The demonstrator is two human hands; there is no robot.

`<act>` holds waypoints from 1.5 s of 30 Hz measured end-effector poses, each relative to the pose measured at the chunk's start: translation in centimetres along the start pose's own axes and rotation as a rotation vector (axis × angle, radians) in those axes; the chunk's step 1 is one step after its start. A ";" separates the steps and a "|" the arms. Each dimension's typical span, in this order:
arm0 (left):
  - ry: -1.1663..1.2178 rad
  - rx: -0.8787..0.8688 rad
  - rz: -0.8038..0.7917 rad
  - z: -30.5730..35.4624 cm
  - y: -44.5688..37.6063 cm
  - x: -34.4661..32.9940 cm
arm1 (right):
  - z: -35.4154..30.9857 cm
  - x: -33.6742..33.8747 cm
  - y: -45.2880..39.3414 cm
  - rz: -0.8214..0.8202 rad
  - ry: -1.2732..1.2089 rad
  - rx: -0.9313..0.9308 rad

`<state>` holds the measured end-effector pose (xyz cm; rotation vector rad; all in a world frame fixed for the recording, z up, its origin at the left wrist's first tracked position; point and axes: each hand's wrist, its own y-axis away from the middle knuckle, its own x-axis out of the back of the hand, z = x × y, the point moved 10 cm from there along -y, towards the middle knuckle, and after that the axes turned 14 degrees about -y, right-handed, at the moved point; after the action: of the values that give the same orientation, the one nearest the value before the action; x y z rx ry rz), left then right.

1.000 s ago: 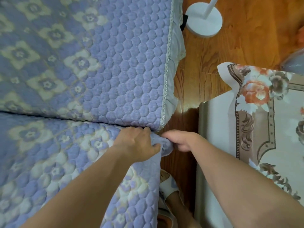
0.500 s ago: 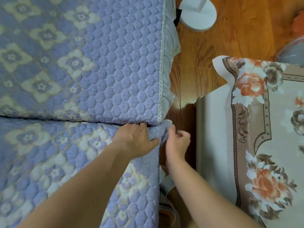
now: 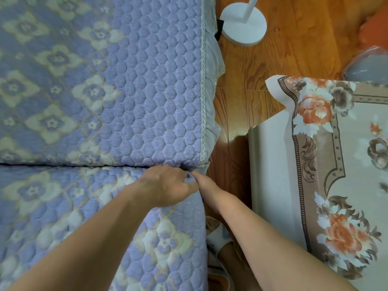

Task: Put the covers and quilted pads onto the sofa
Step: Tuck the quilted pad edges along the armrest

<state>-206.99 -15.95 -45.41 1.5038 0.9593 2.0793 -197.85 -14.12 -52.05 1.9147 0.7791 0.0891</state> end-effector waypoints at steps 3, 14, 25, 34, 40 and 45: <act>-0.019 -0.009 0.003 0.1 0.0 0.1 | 0.2 -0.5 -1.1 -0.050 -0.014 -0.021; -0.085 0.048 0.119 -0.2 -0.9 0.0 | 0.3 -0.2 -2.7 -0.155 -0.064 -0.030; -0.176 0.259 0.357 -0.7 -0.2 0.6 | 0.1 1.9 -2.8 0.084 -0.038 0.002; 0.106 0.612 0.326 0.2 13.7 -11.2 | -2.5 -2.0 3.7 0.083 0.401 0.291; 0.209 0.555 0.183 -0.7 12.4 -10.7 | -4.4 -1.8 5.6 0.314 0.820 0.367; 0.621 0.750 0.528 -0.6 21.2 -11.6 | -0.4 -14.4 14.7 -0.132 1.400 0.800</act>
<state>-202.11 -38.34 -37.82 1.5678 1.9065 2.8509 -202.32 -25.71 -35.70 2.3708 2.0746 1.2975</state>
